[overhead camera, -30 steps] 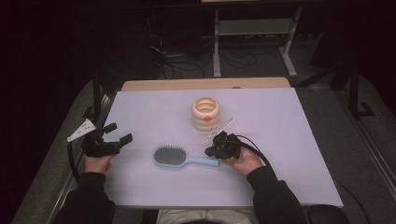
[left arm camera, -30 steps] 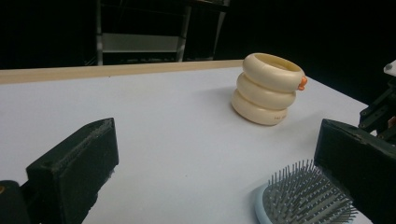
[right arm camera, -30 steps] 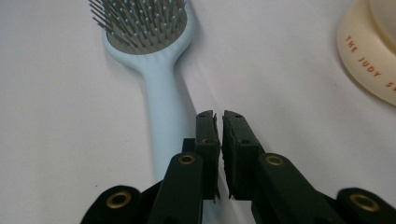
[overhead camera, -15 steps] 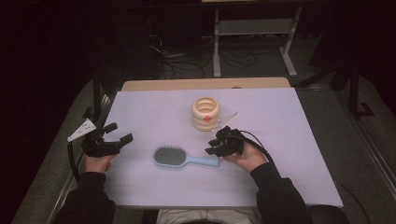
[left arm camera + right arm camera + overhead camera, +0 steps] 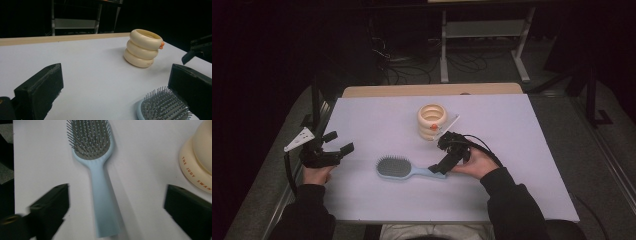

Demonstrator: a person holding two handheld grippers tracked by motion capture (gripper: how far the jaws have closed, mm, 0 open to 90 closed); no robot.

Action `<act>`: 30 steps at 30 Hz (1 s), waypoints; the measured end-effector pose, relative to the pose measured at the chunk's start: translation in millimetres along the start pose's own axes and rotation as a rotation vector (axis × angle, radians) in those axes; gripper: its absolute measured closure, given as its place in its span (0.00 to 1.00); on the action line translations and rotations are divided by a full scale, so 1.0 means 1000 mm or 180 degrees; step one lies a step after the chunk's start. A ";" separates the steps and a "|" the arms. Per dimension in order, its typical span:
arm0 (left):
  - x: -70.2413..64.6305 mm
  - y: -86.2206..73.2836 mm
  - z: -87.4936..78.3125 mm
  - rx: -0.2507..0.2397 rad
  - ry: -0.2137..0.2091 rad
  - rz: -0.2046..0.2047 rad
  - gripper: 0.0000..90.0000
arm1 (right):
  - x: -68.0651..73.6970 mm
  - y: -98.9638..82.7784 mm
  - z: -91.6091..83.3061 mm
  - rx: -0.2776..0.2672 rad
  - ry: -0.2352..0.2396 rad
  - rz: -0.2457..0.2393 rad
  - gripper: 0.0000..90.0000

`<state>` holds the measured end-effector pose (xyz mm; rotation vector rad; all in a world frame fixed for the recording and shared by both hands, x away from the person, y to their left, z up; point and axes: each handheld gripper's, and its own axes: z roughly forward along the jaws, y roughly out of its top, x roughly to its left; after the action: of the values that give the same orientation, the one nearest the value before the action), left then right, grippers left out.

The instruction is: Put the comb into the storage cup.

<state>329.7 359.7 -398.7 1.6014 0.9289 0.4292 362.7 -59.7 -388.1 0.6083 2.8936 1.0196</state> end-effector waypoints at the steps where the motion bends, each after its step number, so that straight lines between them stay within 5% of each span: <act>1: 0.000 0.000 0.000 0.0001 -0.0001 -0.0001 0.00 | 0.000 0.001 0.001 0.0022 -0.0022 -0.0012 0.00; 30: 0.000 0.000 0.000 0.0000 -0.0004 0.0000 0.00 | 0.014 0.030 0.037 0.0418 0.0104 -0.0323 0.00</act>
<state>330.0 359.8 -398.9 1.6016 0.9277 0.4281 365.9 -10.5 -397.6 0.4476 3.0031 0.8410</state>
